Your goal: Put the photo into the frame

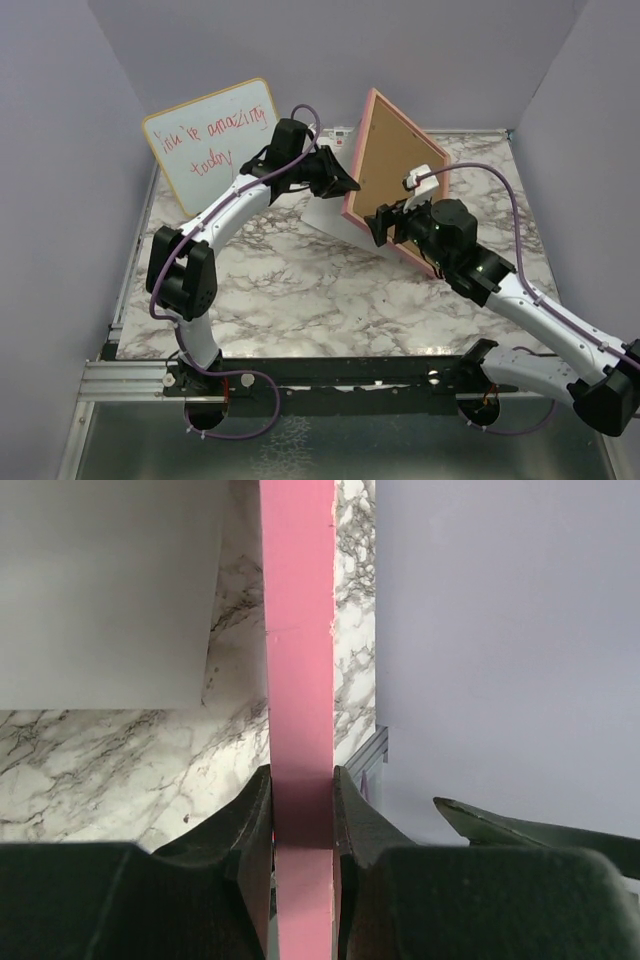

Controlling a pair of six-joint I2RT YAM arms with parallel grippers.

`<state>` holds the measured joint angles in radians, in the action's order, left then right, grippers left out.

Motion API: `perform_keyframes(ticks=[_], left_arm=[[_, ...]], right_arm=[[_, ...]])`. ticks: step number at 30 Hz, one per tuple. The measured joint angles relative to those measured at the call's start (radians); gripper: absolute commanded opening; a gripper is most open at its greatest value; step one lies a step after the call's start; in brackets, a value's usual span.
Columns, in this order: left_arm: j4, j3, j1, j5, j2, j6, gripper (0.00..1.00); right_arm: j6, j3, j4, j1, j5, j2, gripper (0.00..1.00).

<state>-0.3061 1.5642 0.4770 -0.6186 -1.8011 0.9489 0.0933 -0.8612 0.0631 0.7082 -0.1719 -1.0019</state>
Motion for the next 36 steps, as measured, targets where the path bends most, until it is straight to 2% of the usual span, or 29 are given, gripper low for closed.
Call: perform_keyframes(ticks=[4, 10, 14, 17, 26, 30, 34, 36], left_arm=[[-0.013, 0.000, 0.001, 0.015, 0.001, 0.029, 0.00], [-0.013, 0.007, 0.001, 0.042, 0.004, 0.082, 0.00], [-0.013, 0.008, 0.001, 0.045, 0.005, 0.114, 0.00], [-0.013, 0.008, 0.001, 0.045, 0.006, 0.134, 0.00], [-0.011, 0.008, 0.000, 0.045, 0.015, 0.174, 0.00], [-0.007, 0.008, -0.004, 0.043, 0.029, 0.203, 0.14], [-0.016, 0.008, -0.011, 0.038, 0.048, 0.213, 0.39], [-0.011, 0.008, -0.018, 0.023, 0.059, 0.208, 0.56]], right_arm=[[-0.079, -0.035, -0.001, 0.045, -0.035, -0.064, 0.85], [-0.216, -0.045, -0.010, 0.232, -0.250, -0.167, 0.87], [-0.325, -0.020, -0.066, 0.274, -0.410, -0.212, 0.85], [-0.438, 0.017, -0.149, 0.274, -0.513, -0.244, 0.77], [-0.745, 0.109, -0.397, 0.272, -0.676, -0.307, 0.33], [-0.822, 0.109, -0.437, 0.281, -0.692, -0.305, 0.21], [-0.835, 0.098, -0.431, 0.285, -0.682, -0.280, 0.15], [-0.827, 0.074, -0.397, 0.285, -0.675, -0.262, 0.13]])
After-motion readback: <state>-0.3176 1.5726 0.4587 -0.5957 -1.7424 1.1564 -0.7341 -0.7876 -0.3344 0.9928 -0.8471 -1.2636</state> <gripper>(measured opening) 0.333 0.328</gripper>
